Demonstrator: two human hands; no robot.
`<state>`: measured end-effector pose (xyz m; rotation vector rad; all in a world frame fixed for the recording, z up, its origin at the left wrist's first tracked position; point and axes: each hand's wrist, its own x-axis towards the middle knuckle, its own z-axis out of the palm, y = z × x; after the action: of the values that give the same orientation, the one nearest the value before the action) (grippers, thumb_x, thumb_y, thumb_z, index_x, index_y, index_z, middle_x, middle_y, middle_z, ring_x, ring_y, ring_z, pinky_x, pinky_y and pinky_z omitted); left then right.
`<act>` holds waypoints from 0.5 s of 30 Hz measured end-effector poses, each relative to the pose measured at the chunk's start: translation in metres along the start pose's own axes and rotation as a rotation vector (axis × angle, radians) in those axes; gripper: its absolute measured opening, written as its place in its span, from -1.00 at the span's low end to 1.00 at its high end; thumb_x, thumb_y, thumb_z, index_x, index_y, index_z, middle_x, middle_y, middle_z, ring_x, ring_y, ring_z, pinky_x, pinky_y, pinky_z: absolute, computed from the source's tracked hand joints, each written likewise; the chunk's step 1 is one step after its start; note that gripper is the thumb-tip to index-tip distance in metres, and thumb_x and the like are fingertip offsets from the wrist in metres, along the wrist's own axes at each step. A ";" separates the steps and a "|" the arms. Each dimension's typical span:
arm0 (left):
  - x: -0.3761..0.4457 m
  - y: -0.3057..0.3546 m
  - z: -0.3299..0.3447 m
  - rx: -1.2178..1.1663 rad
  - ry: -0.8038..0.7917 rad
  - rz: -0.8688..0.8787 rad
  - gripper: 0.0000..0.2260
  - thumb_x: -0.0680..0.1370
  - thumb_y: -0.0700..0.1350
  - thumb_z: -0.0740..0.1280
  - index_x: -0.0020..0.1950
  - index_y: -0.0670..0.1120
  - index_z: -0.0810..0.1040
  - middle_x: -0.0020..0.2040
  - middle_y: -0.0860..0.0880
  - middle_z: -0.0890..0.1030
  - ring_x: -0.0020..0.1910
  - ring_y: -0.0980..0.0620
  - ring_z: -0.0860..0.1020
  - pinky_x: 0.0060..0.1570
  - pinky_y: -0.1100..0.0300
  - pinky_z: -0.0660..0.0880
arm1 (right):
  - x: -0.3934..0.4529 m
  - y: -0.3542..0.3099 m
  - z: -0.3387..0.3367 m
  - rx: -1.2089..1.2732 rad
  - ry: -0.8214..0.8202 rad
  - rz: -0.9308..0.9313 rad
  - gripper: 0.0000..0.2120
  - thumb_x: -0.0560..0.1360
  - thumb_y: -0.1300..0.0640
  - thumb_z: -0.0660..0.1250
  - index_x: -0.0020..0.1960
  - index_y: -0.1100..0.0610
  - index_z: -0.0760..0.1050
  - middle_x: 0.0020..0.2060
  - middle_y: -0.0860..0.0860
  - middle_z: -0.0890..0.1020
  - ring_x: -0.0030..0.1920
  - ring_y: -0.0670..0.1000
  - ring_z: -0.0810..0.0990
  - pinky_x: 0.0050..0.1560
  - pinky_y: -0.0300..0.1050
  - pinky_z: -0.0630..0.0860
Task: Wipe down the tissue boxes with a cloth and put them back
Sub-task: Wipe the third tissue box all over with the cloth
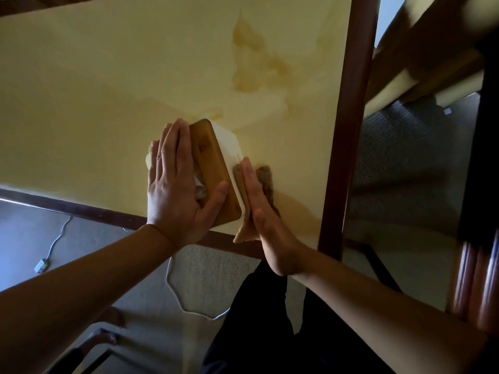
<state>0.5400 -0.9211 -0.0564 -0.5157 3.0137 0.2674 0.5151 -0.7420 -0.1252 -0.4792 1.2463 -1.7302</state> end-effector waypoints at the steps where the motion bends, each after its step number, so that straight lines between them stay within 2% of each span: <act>1: 0.000 0.000 0.000 0.001 0.002 0.004 -0.09 0.60 0.41 0.02 0.67 -0.27 0.02 0.66 -0.22 0.12 0.67 -0.17 0.05 0.61 -0.24 0.01 | 0.011 -0.005 -0.004 -0.017 0.000 -0.002 -0.13 0.59 -0.52 -0.09 0.72 -0.08 -0.21 0.71 -0.11 -0.18 0.71 0.02 -0.19 0.62 0.45 -0.09; 4: -0.001 0.000 -0.001 -0.004 0.000 0.003 -0.09 0.60 0.41 0.03 0.67 -0.26 0.02 0.66 -0.21 0.12 0.67 -0.16 0.05 0.62 -0.21 -0.01 | 0.062 -0.022 -0.015 -0.144 0.027 -0.038 -0.08 0.59 -0.52 -0.16 0.72 0.04 -0.20 0.72 -0.05 -0.16 0.70 -0.04 -0.22 0.67 0.29 -0.18; 7: 0.001 -0.003 0.000 -0.006 -0.025 0.014 -0.09 0.59 0.40 0.06 0.67 -0.26 0.01 0.66 -0.20 0.12 0.67 -0.16 0.05 0.62 -0.21 0.00 | 0.117 -0.040 -0.023 -0.227 0.050 -0.050 -0.07 0.56 -0.50 -0.22 0.72 0.07 -0.21 0.71 -0.04 -0.17 0.68 -0.07 -0.25 0.68 0.11 -0.27; 11: 0.019 -0.024 -0.013 -0.054 -0.079 0.111 -0.16 0.59 0.33 0.17 0.67 -0.21 0.09 0.66 -0.16 0.19 0.67 -0.16 0.09 0.59 -0.30 0.04 | 0.135 -0.038 -0.025 -0.224 0.101 -0.019 -0.34 0.72 -0.21 -0.22 0.72 0.06 -0.18 0.72 -0.04 -0.13 0.64 -0.19 -0.20 0.68 0.03 -0.27; 13: 0.020 -0.016 -0.016 -0.124 0.000 0.015 -0.27 0.60 0.23 0.23 0.66 -0.12 0.15 0.64 -0.11 0.25 0.66 -0.14 0.11 0.58 -0.34 0.03 | 0.129 -0.037 -0.022 -0.204 0.116 -0.015 -0.36 0.71 -0.16 -0.21 0.73 0.06 -0.15 0.72 -0.04 -0.09 0.67 -0.15 -0.17 0.69 0.00 -0.24; 15: 0.014 0.013 -0.014 -0.170 0.142 -0.288 -0.25 0.60 0.23 0.24 0.69 -0.06 0.08 0.66 -0.10 0.18 0.64 -0.15 0.12 0.56 -0.37 0.06 | 0.126 -0.035 -0.022 -0.202 0.117 -0.013 -0.38 0.72 -0.13 -0.20 0.73 0.06 -0.12 0.72 -0.03 -0.07 0.68 -0.12 -0.15 0.69 -0.02 -0.22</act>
<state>0.5216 -0.9157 -0.0422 -1.0130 3.0095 0.4878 0.4197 -0.8348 -0.1269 -0.5099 1.5135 -1.6714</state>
